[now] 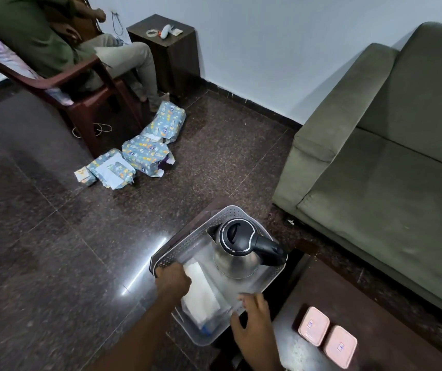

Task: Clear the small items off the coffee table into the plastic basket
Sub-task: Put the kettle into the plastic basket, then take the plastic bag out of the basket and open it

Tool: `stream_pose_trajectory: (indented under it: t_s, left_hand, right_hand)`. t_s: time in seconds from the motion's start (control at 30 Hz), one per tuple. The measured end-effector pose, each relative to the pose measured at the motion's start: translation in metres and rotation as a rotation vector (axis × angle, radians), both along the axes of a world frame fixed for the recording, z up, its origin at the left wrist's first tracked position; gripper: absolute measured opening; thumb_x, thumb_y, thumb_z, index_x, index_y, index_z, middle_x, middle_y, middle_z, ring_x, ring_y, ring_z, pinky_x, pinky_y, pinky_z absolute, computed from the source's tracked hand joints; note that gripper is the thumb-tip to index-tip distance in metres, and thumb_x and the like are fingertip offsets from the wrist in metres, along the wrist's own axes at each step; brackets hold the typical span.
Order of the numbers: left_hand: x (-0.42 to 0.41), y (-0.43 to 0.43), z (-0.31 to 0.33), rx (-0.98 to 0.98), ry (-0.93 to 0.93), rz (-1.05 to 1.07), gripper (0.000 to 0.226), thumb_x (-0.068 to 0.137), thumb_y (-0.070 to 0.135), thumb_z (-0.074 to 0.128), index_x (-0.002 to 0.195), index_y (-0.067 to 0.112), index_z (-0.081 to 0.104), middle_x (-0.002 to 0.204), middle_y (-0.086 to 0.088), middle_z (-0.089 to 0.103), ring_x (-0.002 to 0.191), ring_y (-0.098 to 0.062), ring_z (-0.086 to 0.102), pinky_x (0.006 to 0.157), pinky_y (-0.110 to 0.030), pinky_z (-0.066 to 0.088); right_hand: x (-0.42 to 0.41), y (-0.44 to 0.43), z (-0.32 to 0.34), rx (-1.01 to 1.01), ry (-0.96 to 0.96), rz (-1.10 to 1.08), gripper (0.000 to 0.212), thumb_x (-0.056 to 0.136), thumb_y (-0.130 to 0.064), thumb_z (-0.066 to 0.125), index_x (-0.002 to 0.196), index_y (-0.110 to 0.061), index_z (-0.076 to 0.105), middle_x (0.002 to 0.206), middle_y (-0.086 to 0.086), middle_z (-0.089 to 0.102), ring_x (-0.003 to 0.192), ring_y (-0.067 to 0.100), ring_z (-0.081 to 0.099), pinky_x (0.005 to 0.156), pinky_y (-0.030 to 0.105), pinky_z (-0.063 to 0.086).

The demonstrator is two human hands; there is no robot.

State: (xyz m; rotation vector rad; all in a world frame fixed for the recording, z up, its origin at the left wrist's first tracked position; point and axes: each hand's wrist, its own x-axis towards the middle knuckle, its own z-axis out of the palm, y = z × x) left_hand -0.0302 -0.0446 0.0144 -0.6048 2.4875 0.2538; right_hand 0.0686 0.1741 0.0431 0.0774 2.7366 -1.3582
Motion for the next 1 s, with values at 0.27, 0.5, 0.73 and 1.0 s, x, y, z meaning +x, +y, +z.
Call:
stream_pose_trajectory:
  t_s: [0.27,0.5,0.73,1.0]
  left_hand:
    - [-0.004,0.003,0.049,0.605,0.078,0.461,0.023,0.082,0.013,0.076,0.100,-0.002,0.072,0.092,-0.022,0.074,0.082,-0.033,0.072,0.081,-0.041,0.060]
    - [0.020,0.029,0.073,1.012,0.203,0.809,0.031,0.094,0.035,0.070,0.091,0.005,0.063,0.081,-0.017,0.070,0.072,-0.026,0.071,0.063,-0.036,0.061]
    - [0.051,0.032,0.061,1.045,0.353,0.814,0.069,0.083,0.073,0.059,0.107,0.009,0.056,0.100,-0.017,0.063,0.092,-0.031,0.064,0.073,-0.035,0.049]
    - [0.086,0.070,0.057,1.406,-0.068,0.725,0.049,0.072,0.027,0.087,0.111,0.002,0.072,0.099,-0.018,0.076,0.078,-0.029,0.074,0.071,-0.036,0.060]
  right_hand:
    - [-0.017,-0.028,0.012,-0.068,-0.257,0.283,0.099,0.066,-0.076,0.070,0.146,-0.027,0.038,0.134,-0.024,0.036,0.122,0.001,0.039,0.106,0.026,0.039]
    - [-0.026,-0.031,0.032,-0.091,-0.128,0.166,0.062,0.077,0.003,0.053,0.132,-0.025,0.061,0.125,-0.007,0.069,0.115,0.013,0.064,0.097,0.025,0.048]
    - [-0.016,0.024,0.044,-0.802,-0.382,-0.142,0.029,0.083,0.013,0.067,0.110,0.003,0.071,0.096,0.015,0.078,0.086,0.024,0.072,0.076,0.035,0.057]
    - [0.021,0.104,0.044,-1.304,-0.590,-0.491,0.043,0.078,0.019,0.059,0.121,0.012,0.061,0.117,0.037,0.065,0.097,0.053,0.067,0.070,0.052,0.062]
